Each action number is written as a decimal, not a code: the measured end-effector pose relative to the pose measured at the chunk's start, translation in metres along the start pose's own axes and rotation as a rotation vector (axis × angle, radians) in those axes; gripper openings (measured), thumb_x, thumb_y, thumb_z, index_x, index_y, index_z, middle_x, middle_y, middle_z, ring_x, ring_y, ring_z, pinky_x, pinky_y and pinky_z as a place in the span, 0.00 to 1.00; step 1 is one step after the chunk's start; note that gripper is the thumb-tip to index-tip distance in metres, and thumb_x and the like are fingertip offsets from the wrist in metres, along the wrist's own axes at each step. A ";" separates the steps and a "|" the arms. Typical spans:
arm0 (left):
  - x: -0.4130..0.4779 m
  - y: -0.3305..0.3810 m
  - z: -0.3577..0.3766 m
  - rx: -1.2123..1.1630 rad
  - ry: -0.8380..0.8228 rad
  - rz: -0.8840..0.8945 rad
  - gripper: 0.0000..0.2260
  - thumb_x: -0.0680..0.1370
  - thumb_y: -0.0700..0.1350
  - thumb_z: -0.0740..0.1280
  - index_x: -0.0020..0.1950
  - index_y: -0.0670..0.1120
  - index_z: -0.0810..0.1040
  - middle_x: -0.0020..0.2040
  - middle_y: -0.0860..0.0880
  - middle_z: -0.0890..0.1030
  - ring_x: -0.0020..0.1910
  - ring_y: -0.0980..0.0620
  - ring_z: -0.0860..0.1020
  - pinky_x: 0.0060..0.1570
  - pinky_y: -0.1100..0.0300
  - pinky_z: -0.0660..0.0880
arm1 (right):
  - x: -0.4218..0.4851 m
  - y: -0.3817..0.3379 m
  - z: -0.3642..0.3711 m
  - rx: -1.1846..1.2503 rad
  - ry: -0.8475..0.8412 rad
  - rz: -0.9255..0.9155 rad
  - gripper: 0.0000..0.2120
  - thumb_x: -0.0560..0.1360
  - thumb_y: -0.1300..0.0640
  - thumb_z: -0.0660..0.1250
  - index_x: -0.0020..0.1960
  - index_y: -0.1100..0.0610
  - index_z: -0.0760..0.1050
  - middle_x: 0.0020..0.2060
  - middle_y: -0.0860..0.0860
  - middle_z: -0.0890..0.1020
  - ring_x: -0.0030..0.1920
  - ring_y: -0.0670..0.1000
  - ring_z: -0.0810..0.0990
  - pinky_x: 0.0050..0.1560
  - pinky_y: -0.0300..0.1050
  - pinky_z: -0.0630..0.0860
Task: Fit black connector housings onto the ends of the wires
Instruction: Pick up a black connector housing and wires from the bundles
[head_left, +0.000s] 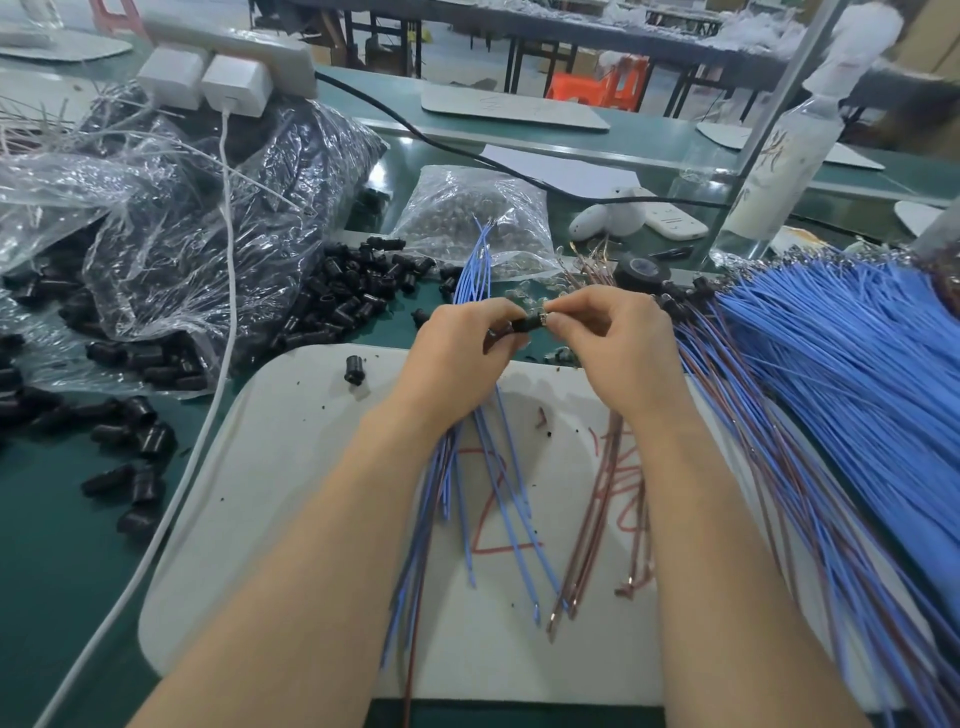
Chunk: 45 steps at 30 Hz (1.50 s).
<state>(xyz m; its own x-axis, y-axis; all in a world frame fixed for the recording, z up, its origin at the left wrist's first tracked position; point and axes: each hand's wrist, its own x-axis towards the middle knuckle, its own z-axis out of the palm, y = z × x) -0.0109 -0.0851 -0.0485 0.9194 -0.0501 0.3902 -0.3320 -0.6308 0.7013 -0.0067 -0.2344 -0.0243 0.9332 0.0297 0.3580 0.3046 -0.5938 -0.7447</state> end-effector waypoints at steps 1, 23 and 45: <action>0.000 0.000 0.001 0.013 0.006 0.016 0.07 0.76 0.43 0.68 0.53 0.48 0.82 0.38 0.55 0.78 0.34 0.58 0.74 0.42 0.60 0.71 | 0.001 0.001 0.000 0.007 -0.006 0.006 0.05 0.73 0.61 0.71 0.46 0.52 0.82 0.36 0.43 0.82 0.39 0.43 0.81 0.45 0.31 0.75; 0.007 -0.002 -0.011 -0.256 0.303 -0.211 0.06 0.77 0.42 0.67 0.53 0.47 0.79 0.41 0.58 0.79 0.39 0.59 0.76 0.40 0.76 0.71 | 0.000 0.016 0.011 -0.175 0.120 0.101 0.08 0.75 0.63 0.63 0.48 0.55 0.80 0.42 0.50 0.82 0.44 0.47 0.78 0.42 0.30 0.69; 0.008 -0.002 -0.003 -0.213 0.345 -0.185 0.08 0.77 0.39 0.66 0.55 0.45 0.79 0.51 0.49 0.81 0.43 0.57 0.77 0.43 0.78 0.69 | -0.003 -0.001 0.060 -0.578 -0.036 0.050 0.10 0.78 0.48 0.63 0.53 0.51 0.79 0.57 0.51 0.73 0.61 0.55 0.67 0.62 0.51 0.59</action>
<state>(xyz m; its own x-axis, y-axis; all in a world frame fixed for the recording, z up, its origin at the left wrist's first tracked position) -0.0037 -0.0814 -0.0450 0.8550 0.3332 0.3974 -0.2377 -0.4293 0.8713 0.0018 -0.1856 -0.0588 0.9529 0.0116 0.3031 0.1158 -0.9375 -0.3281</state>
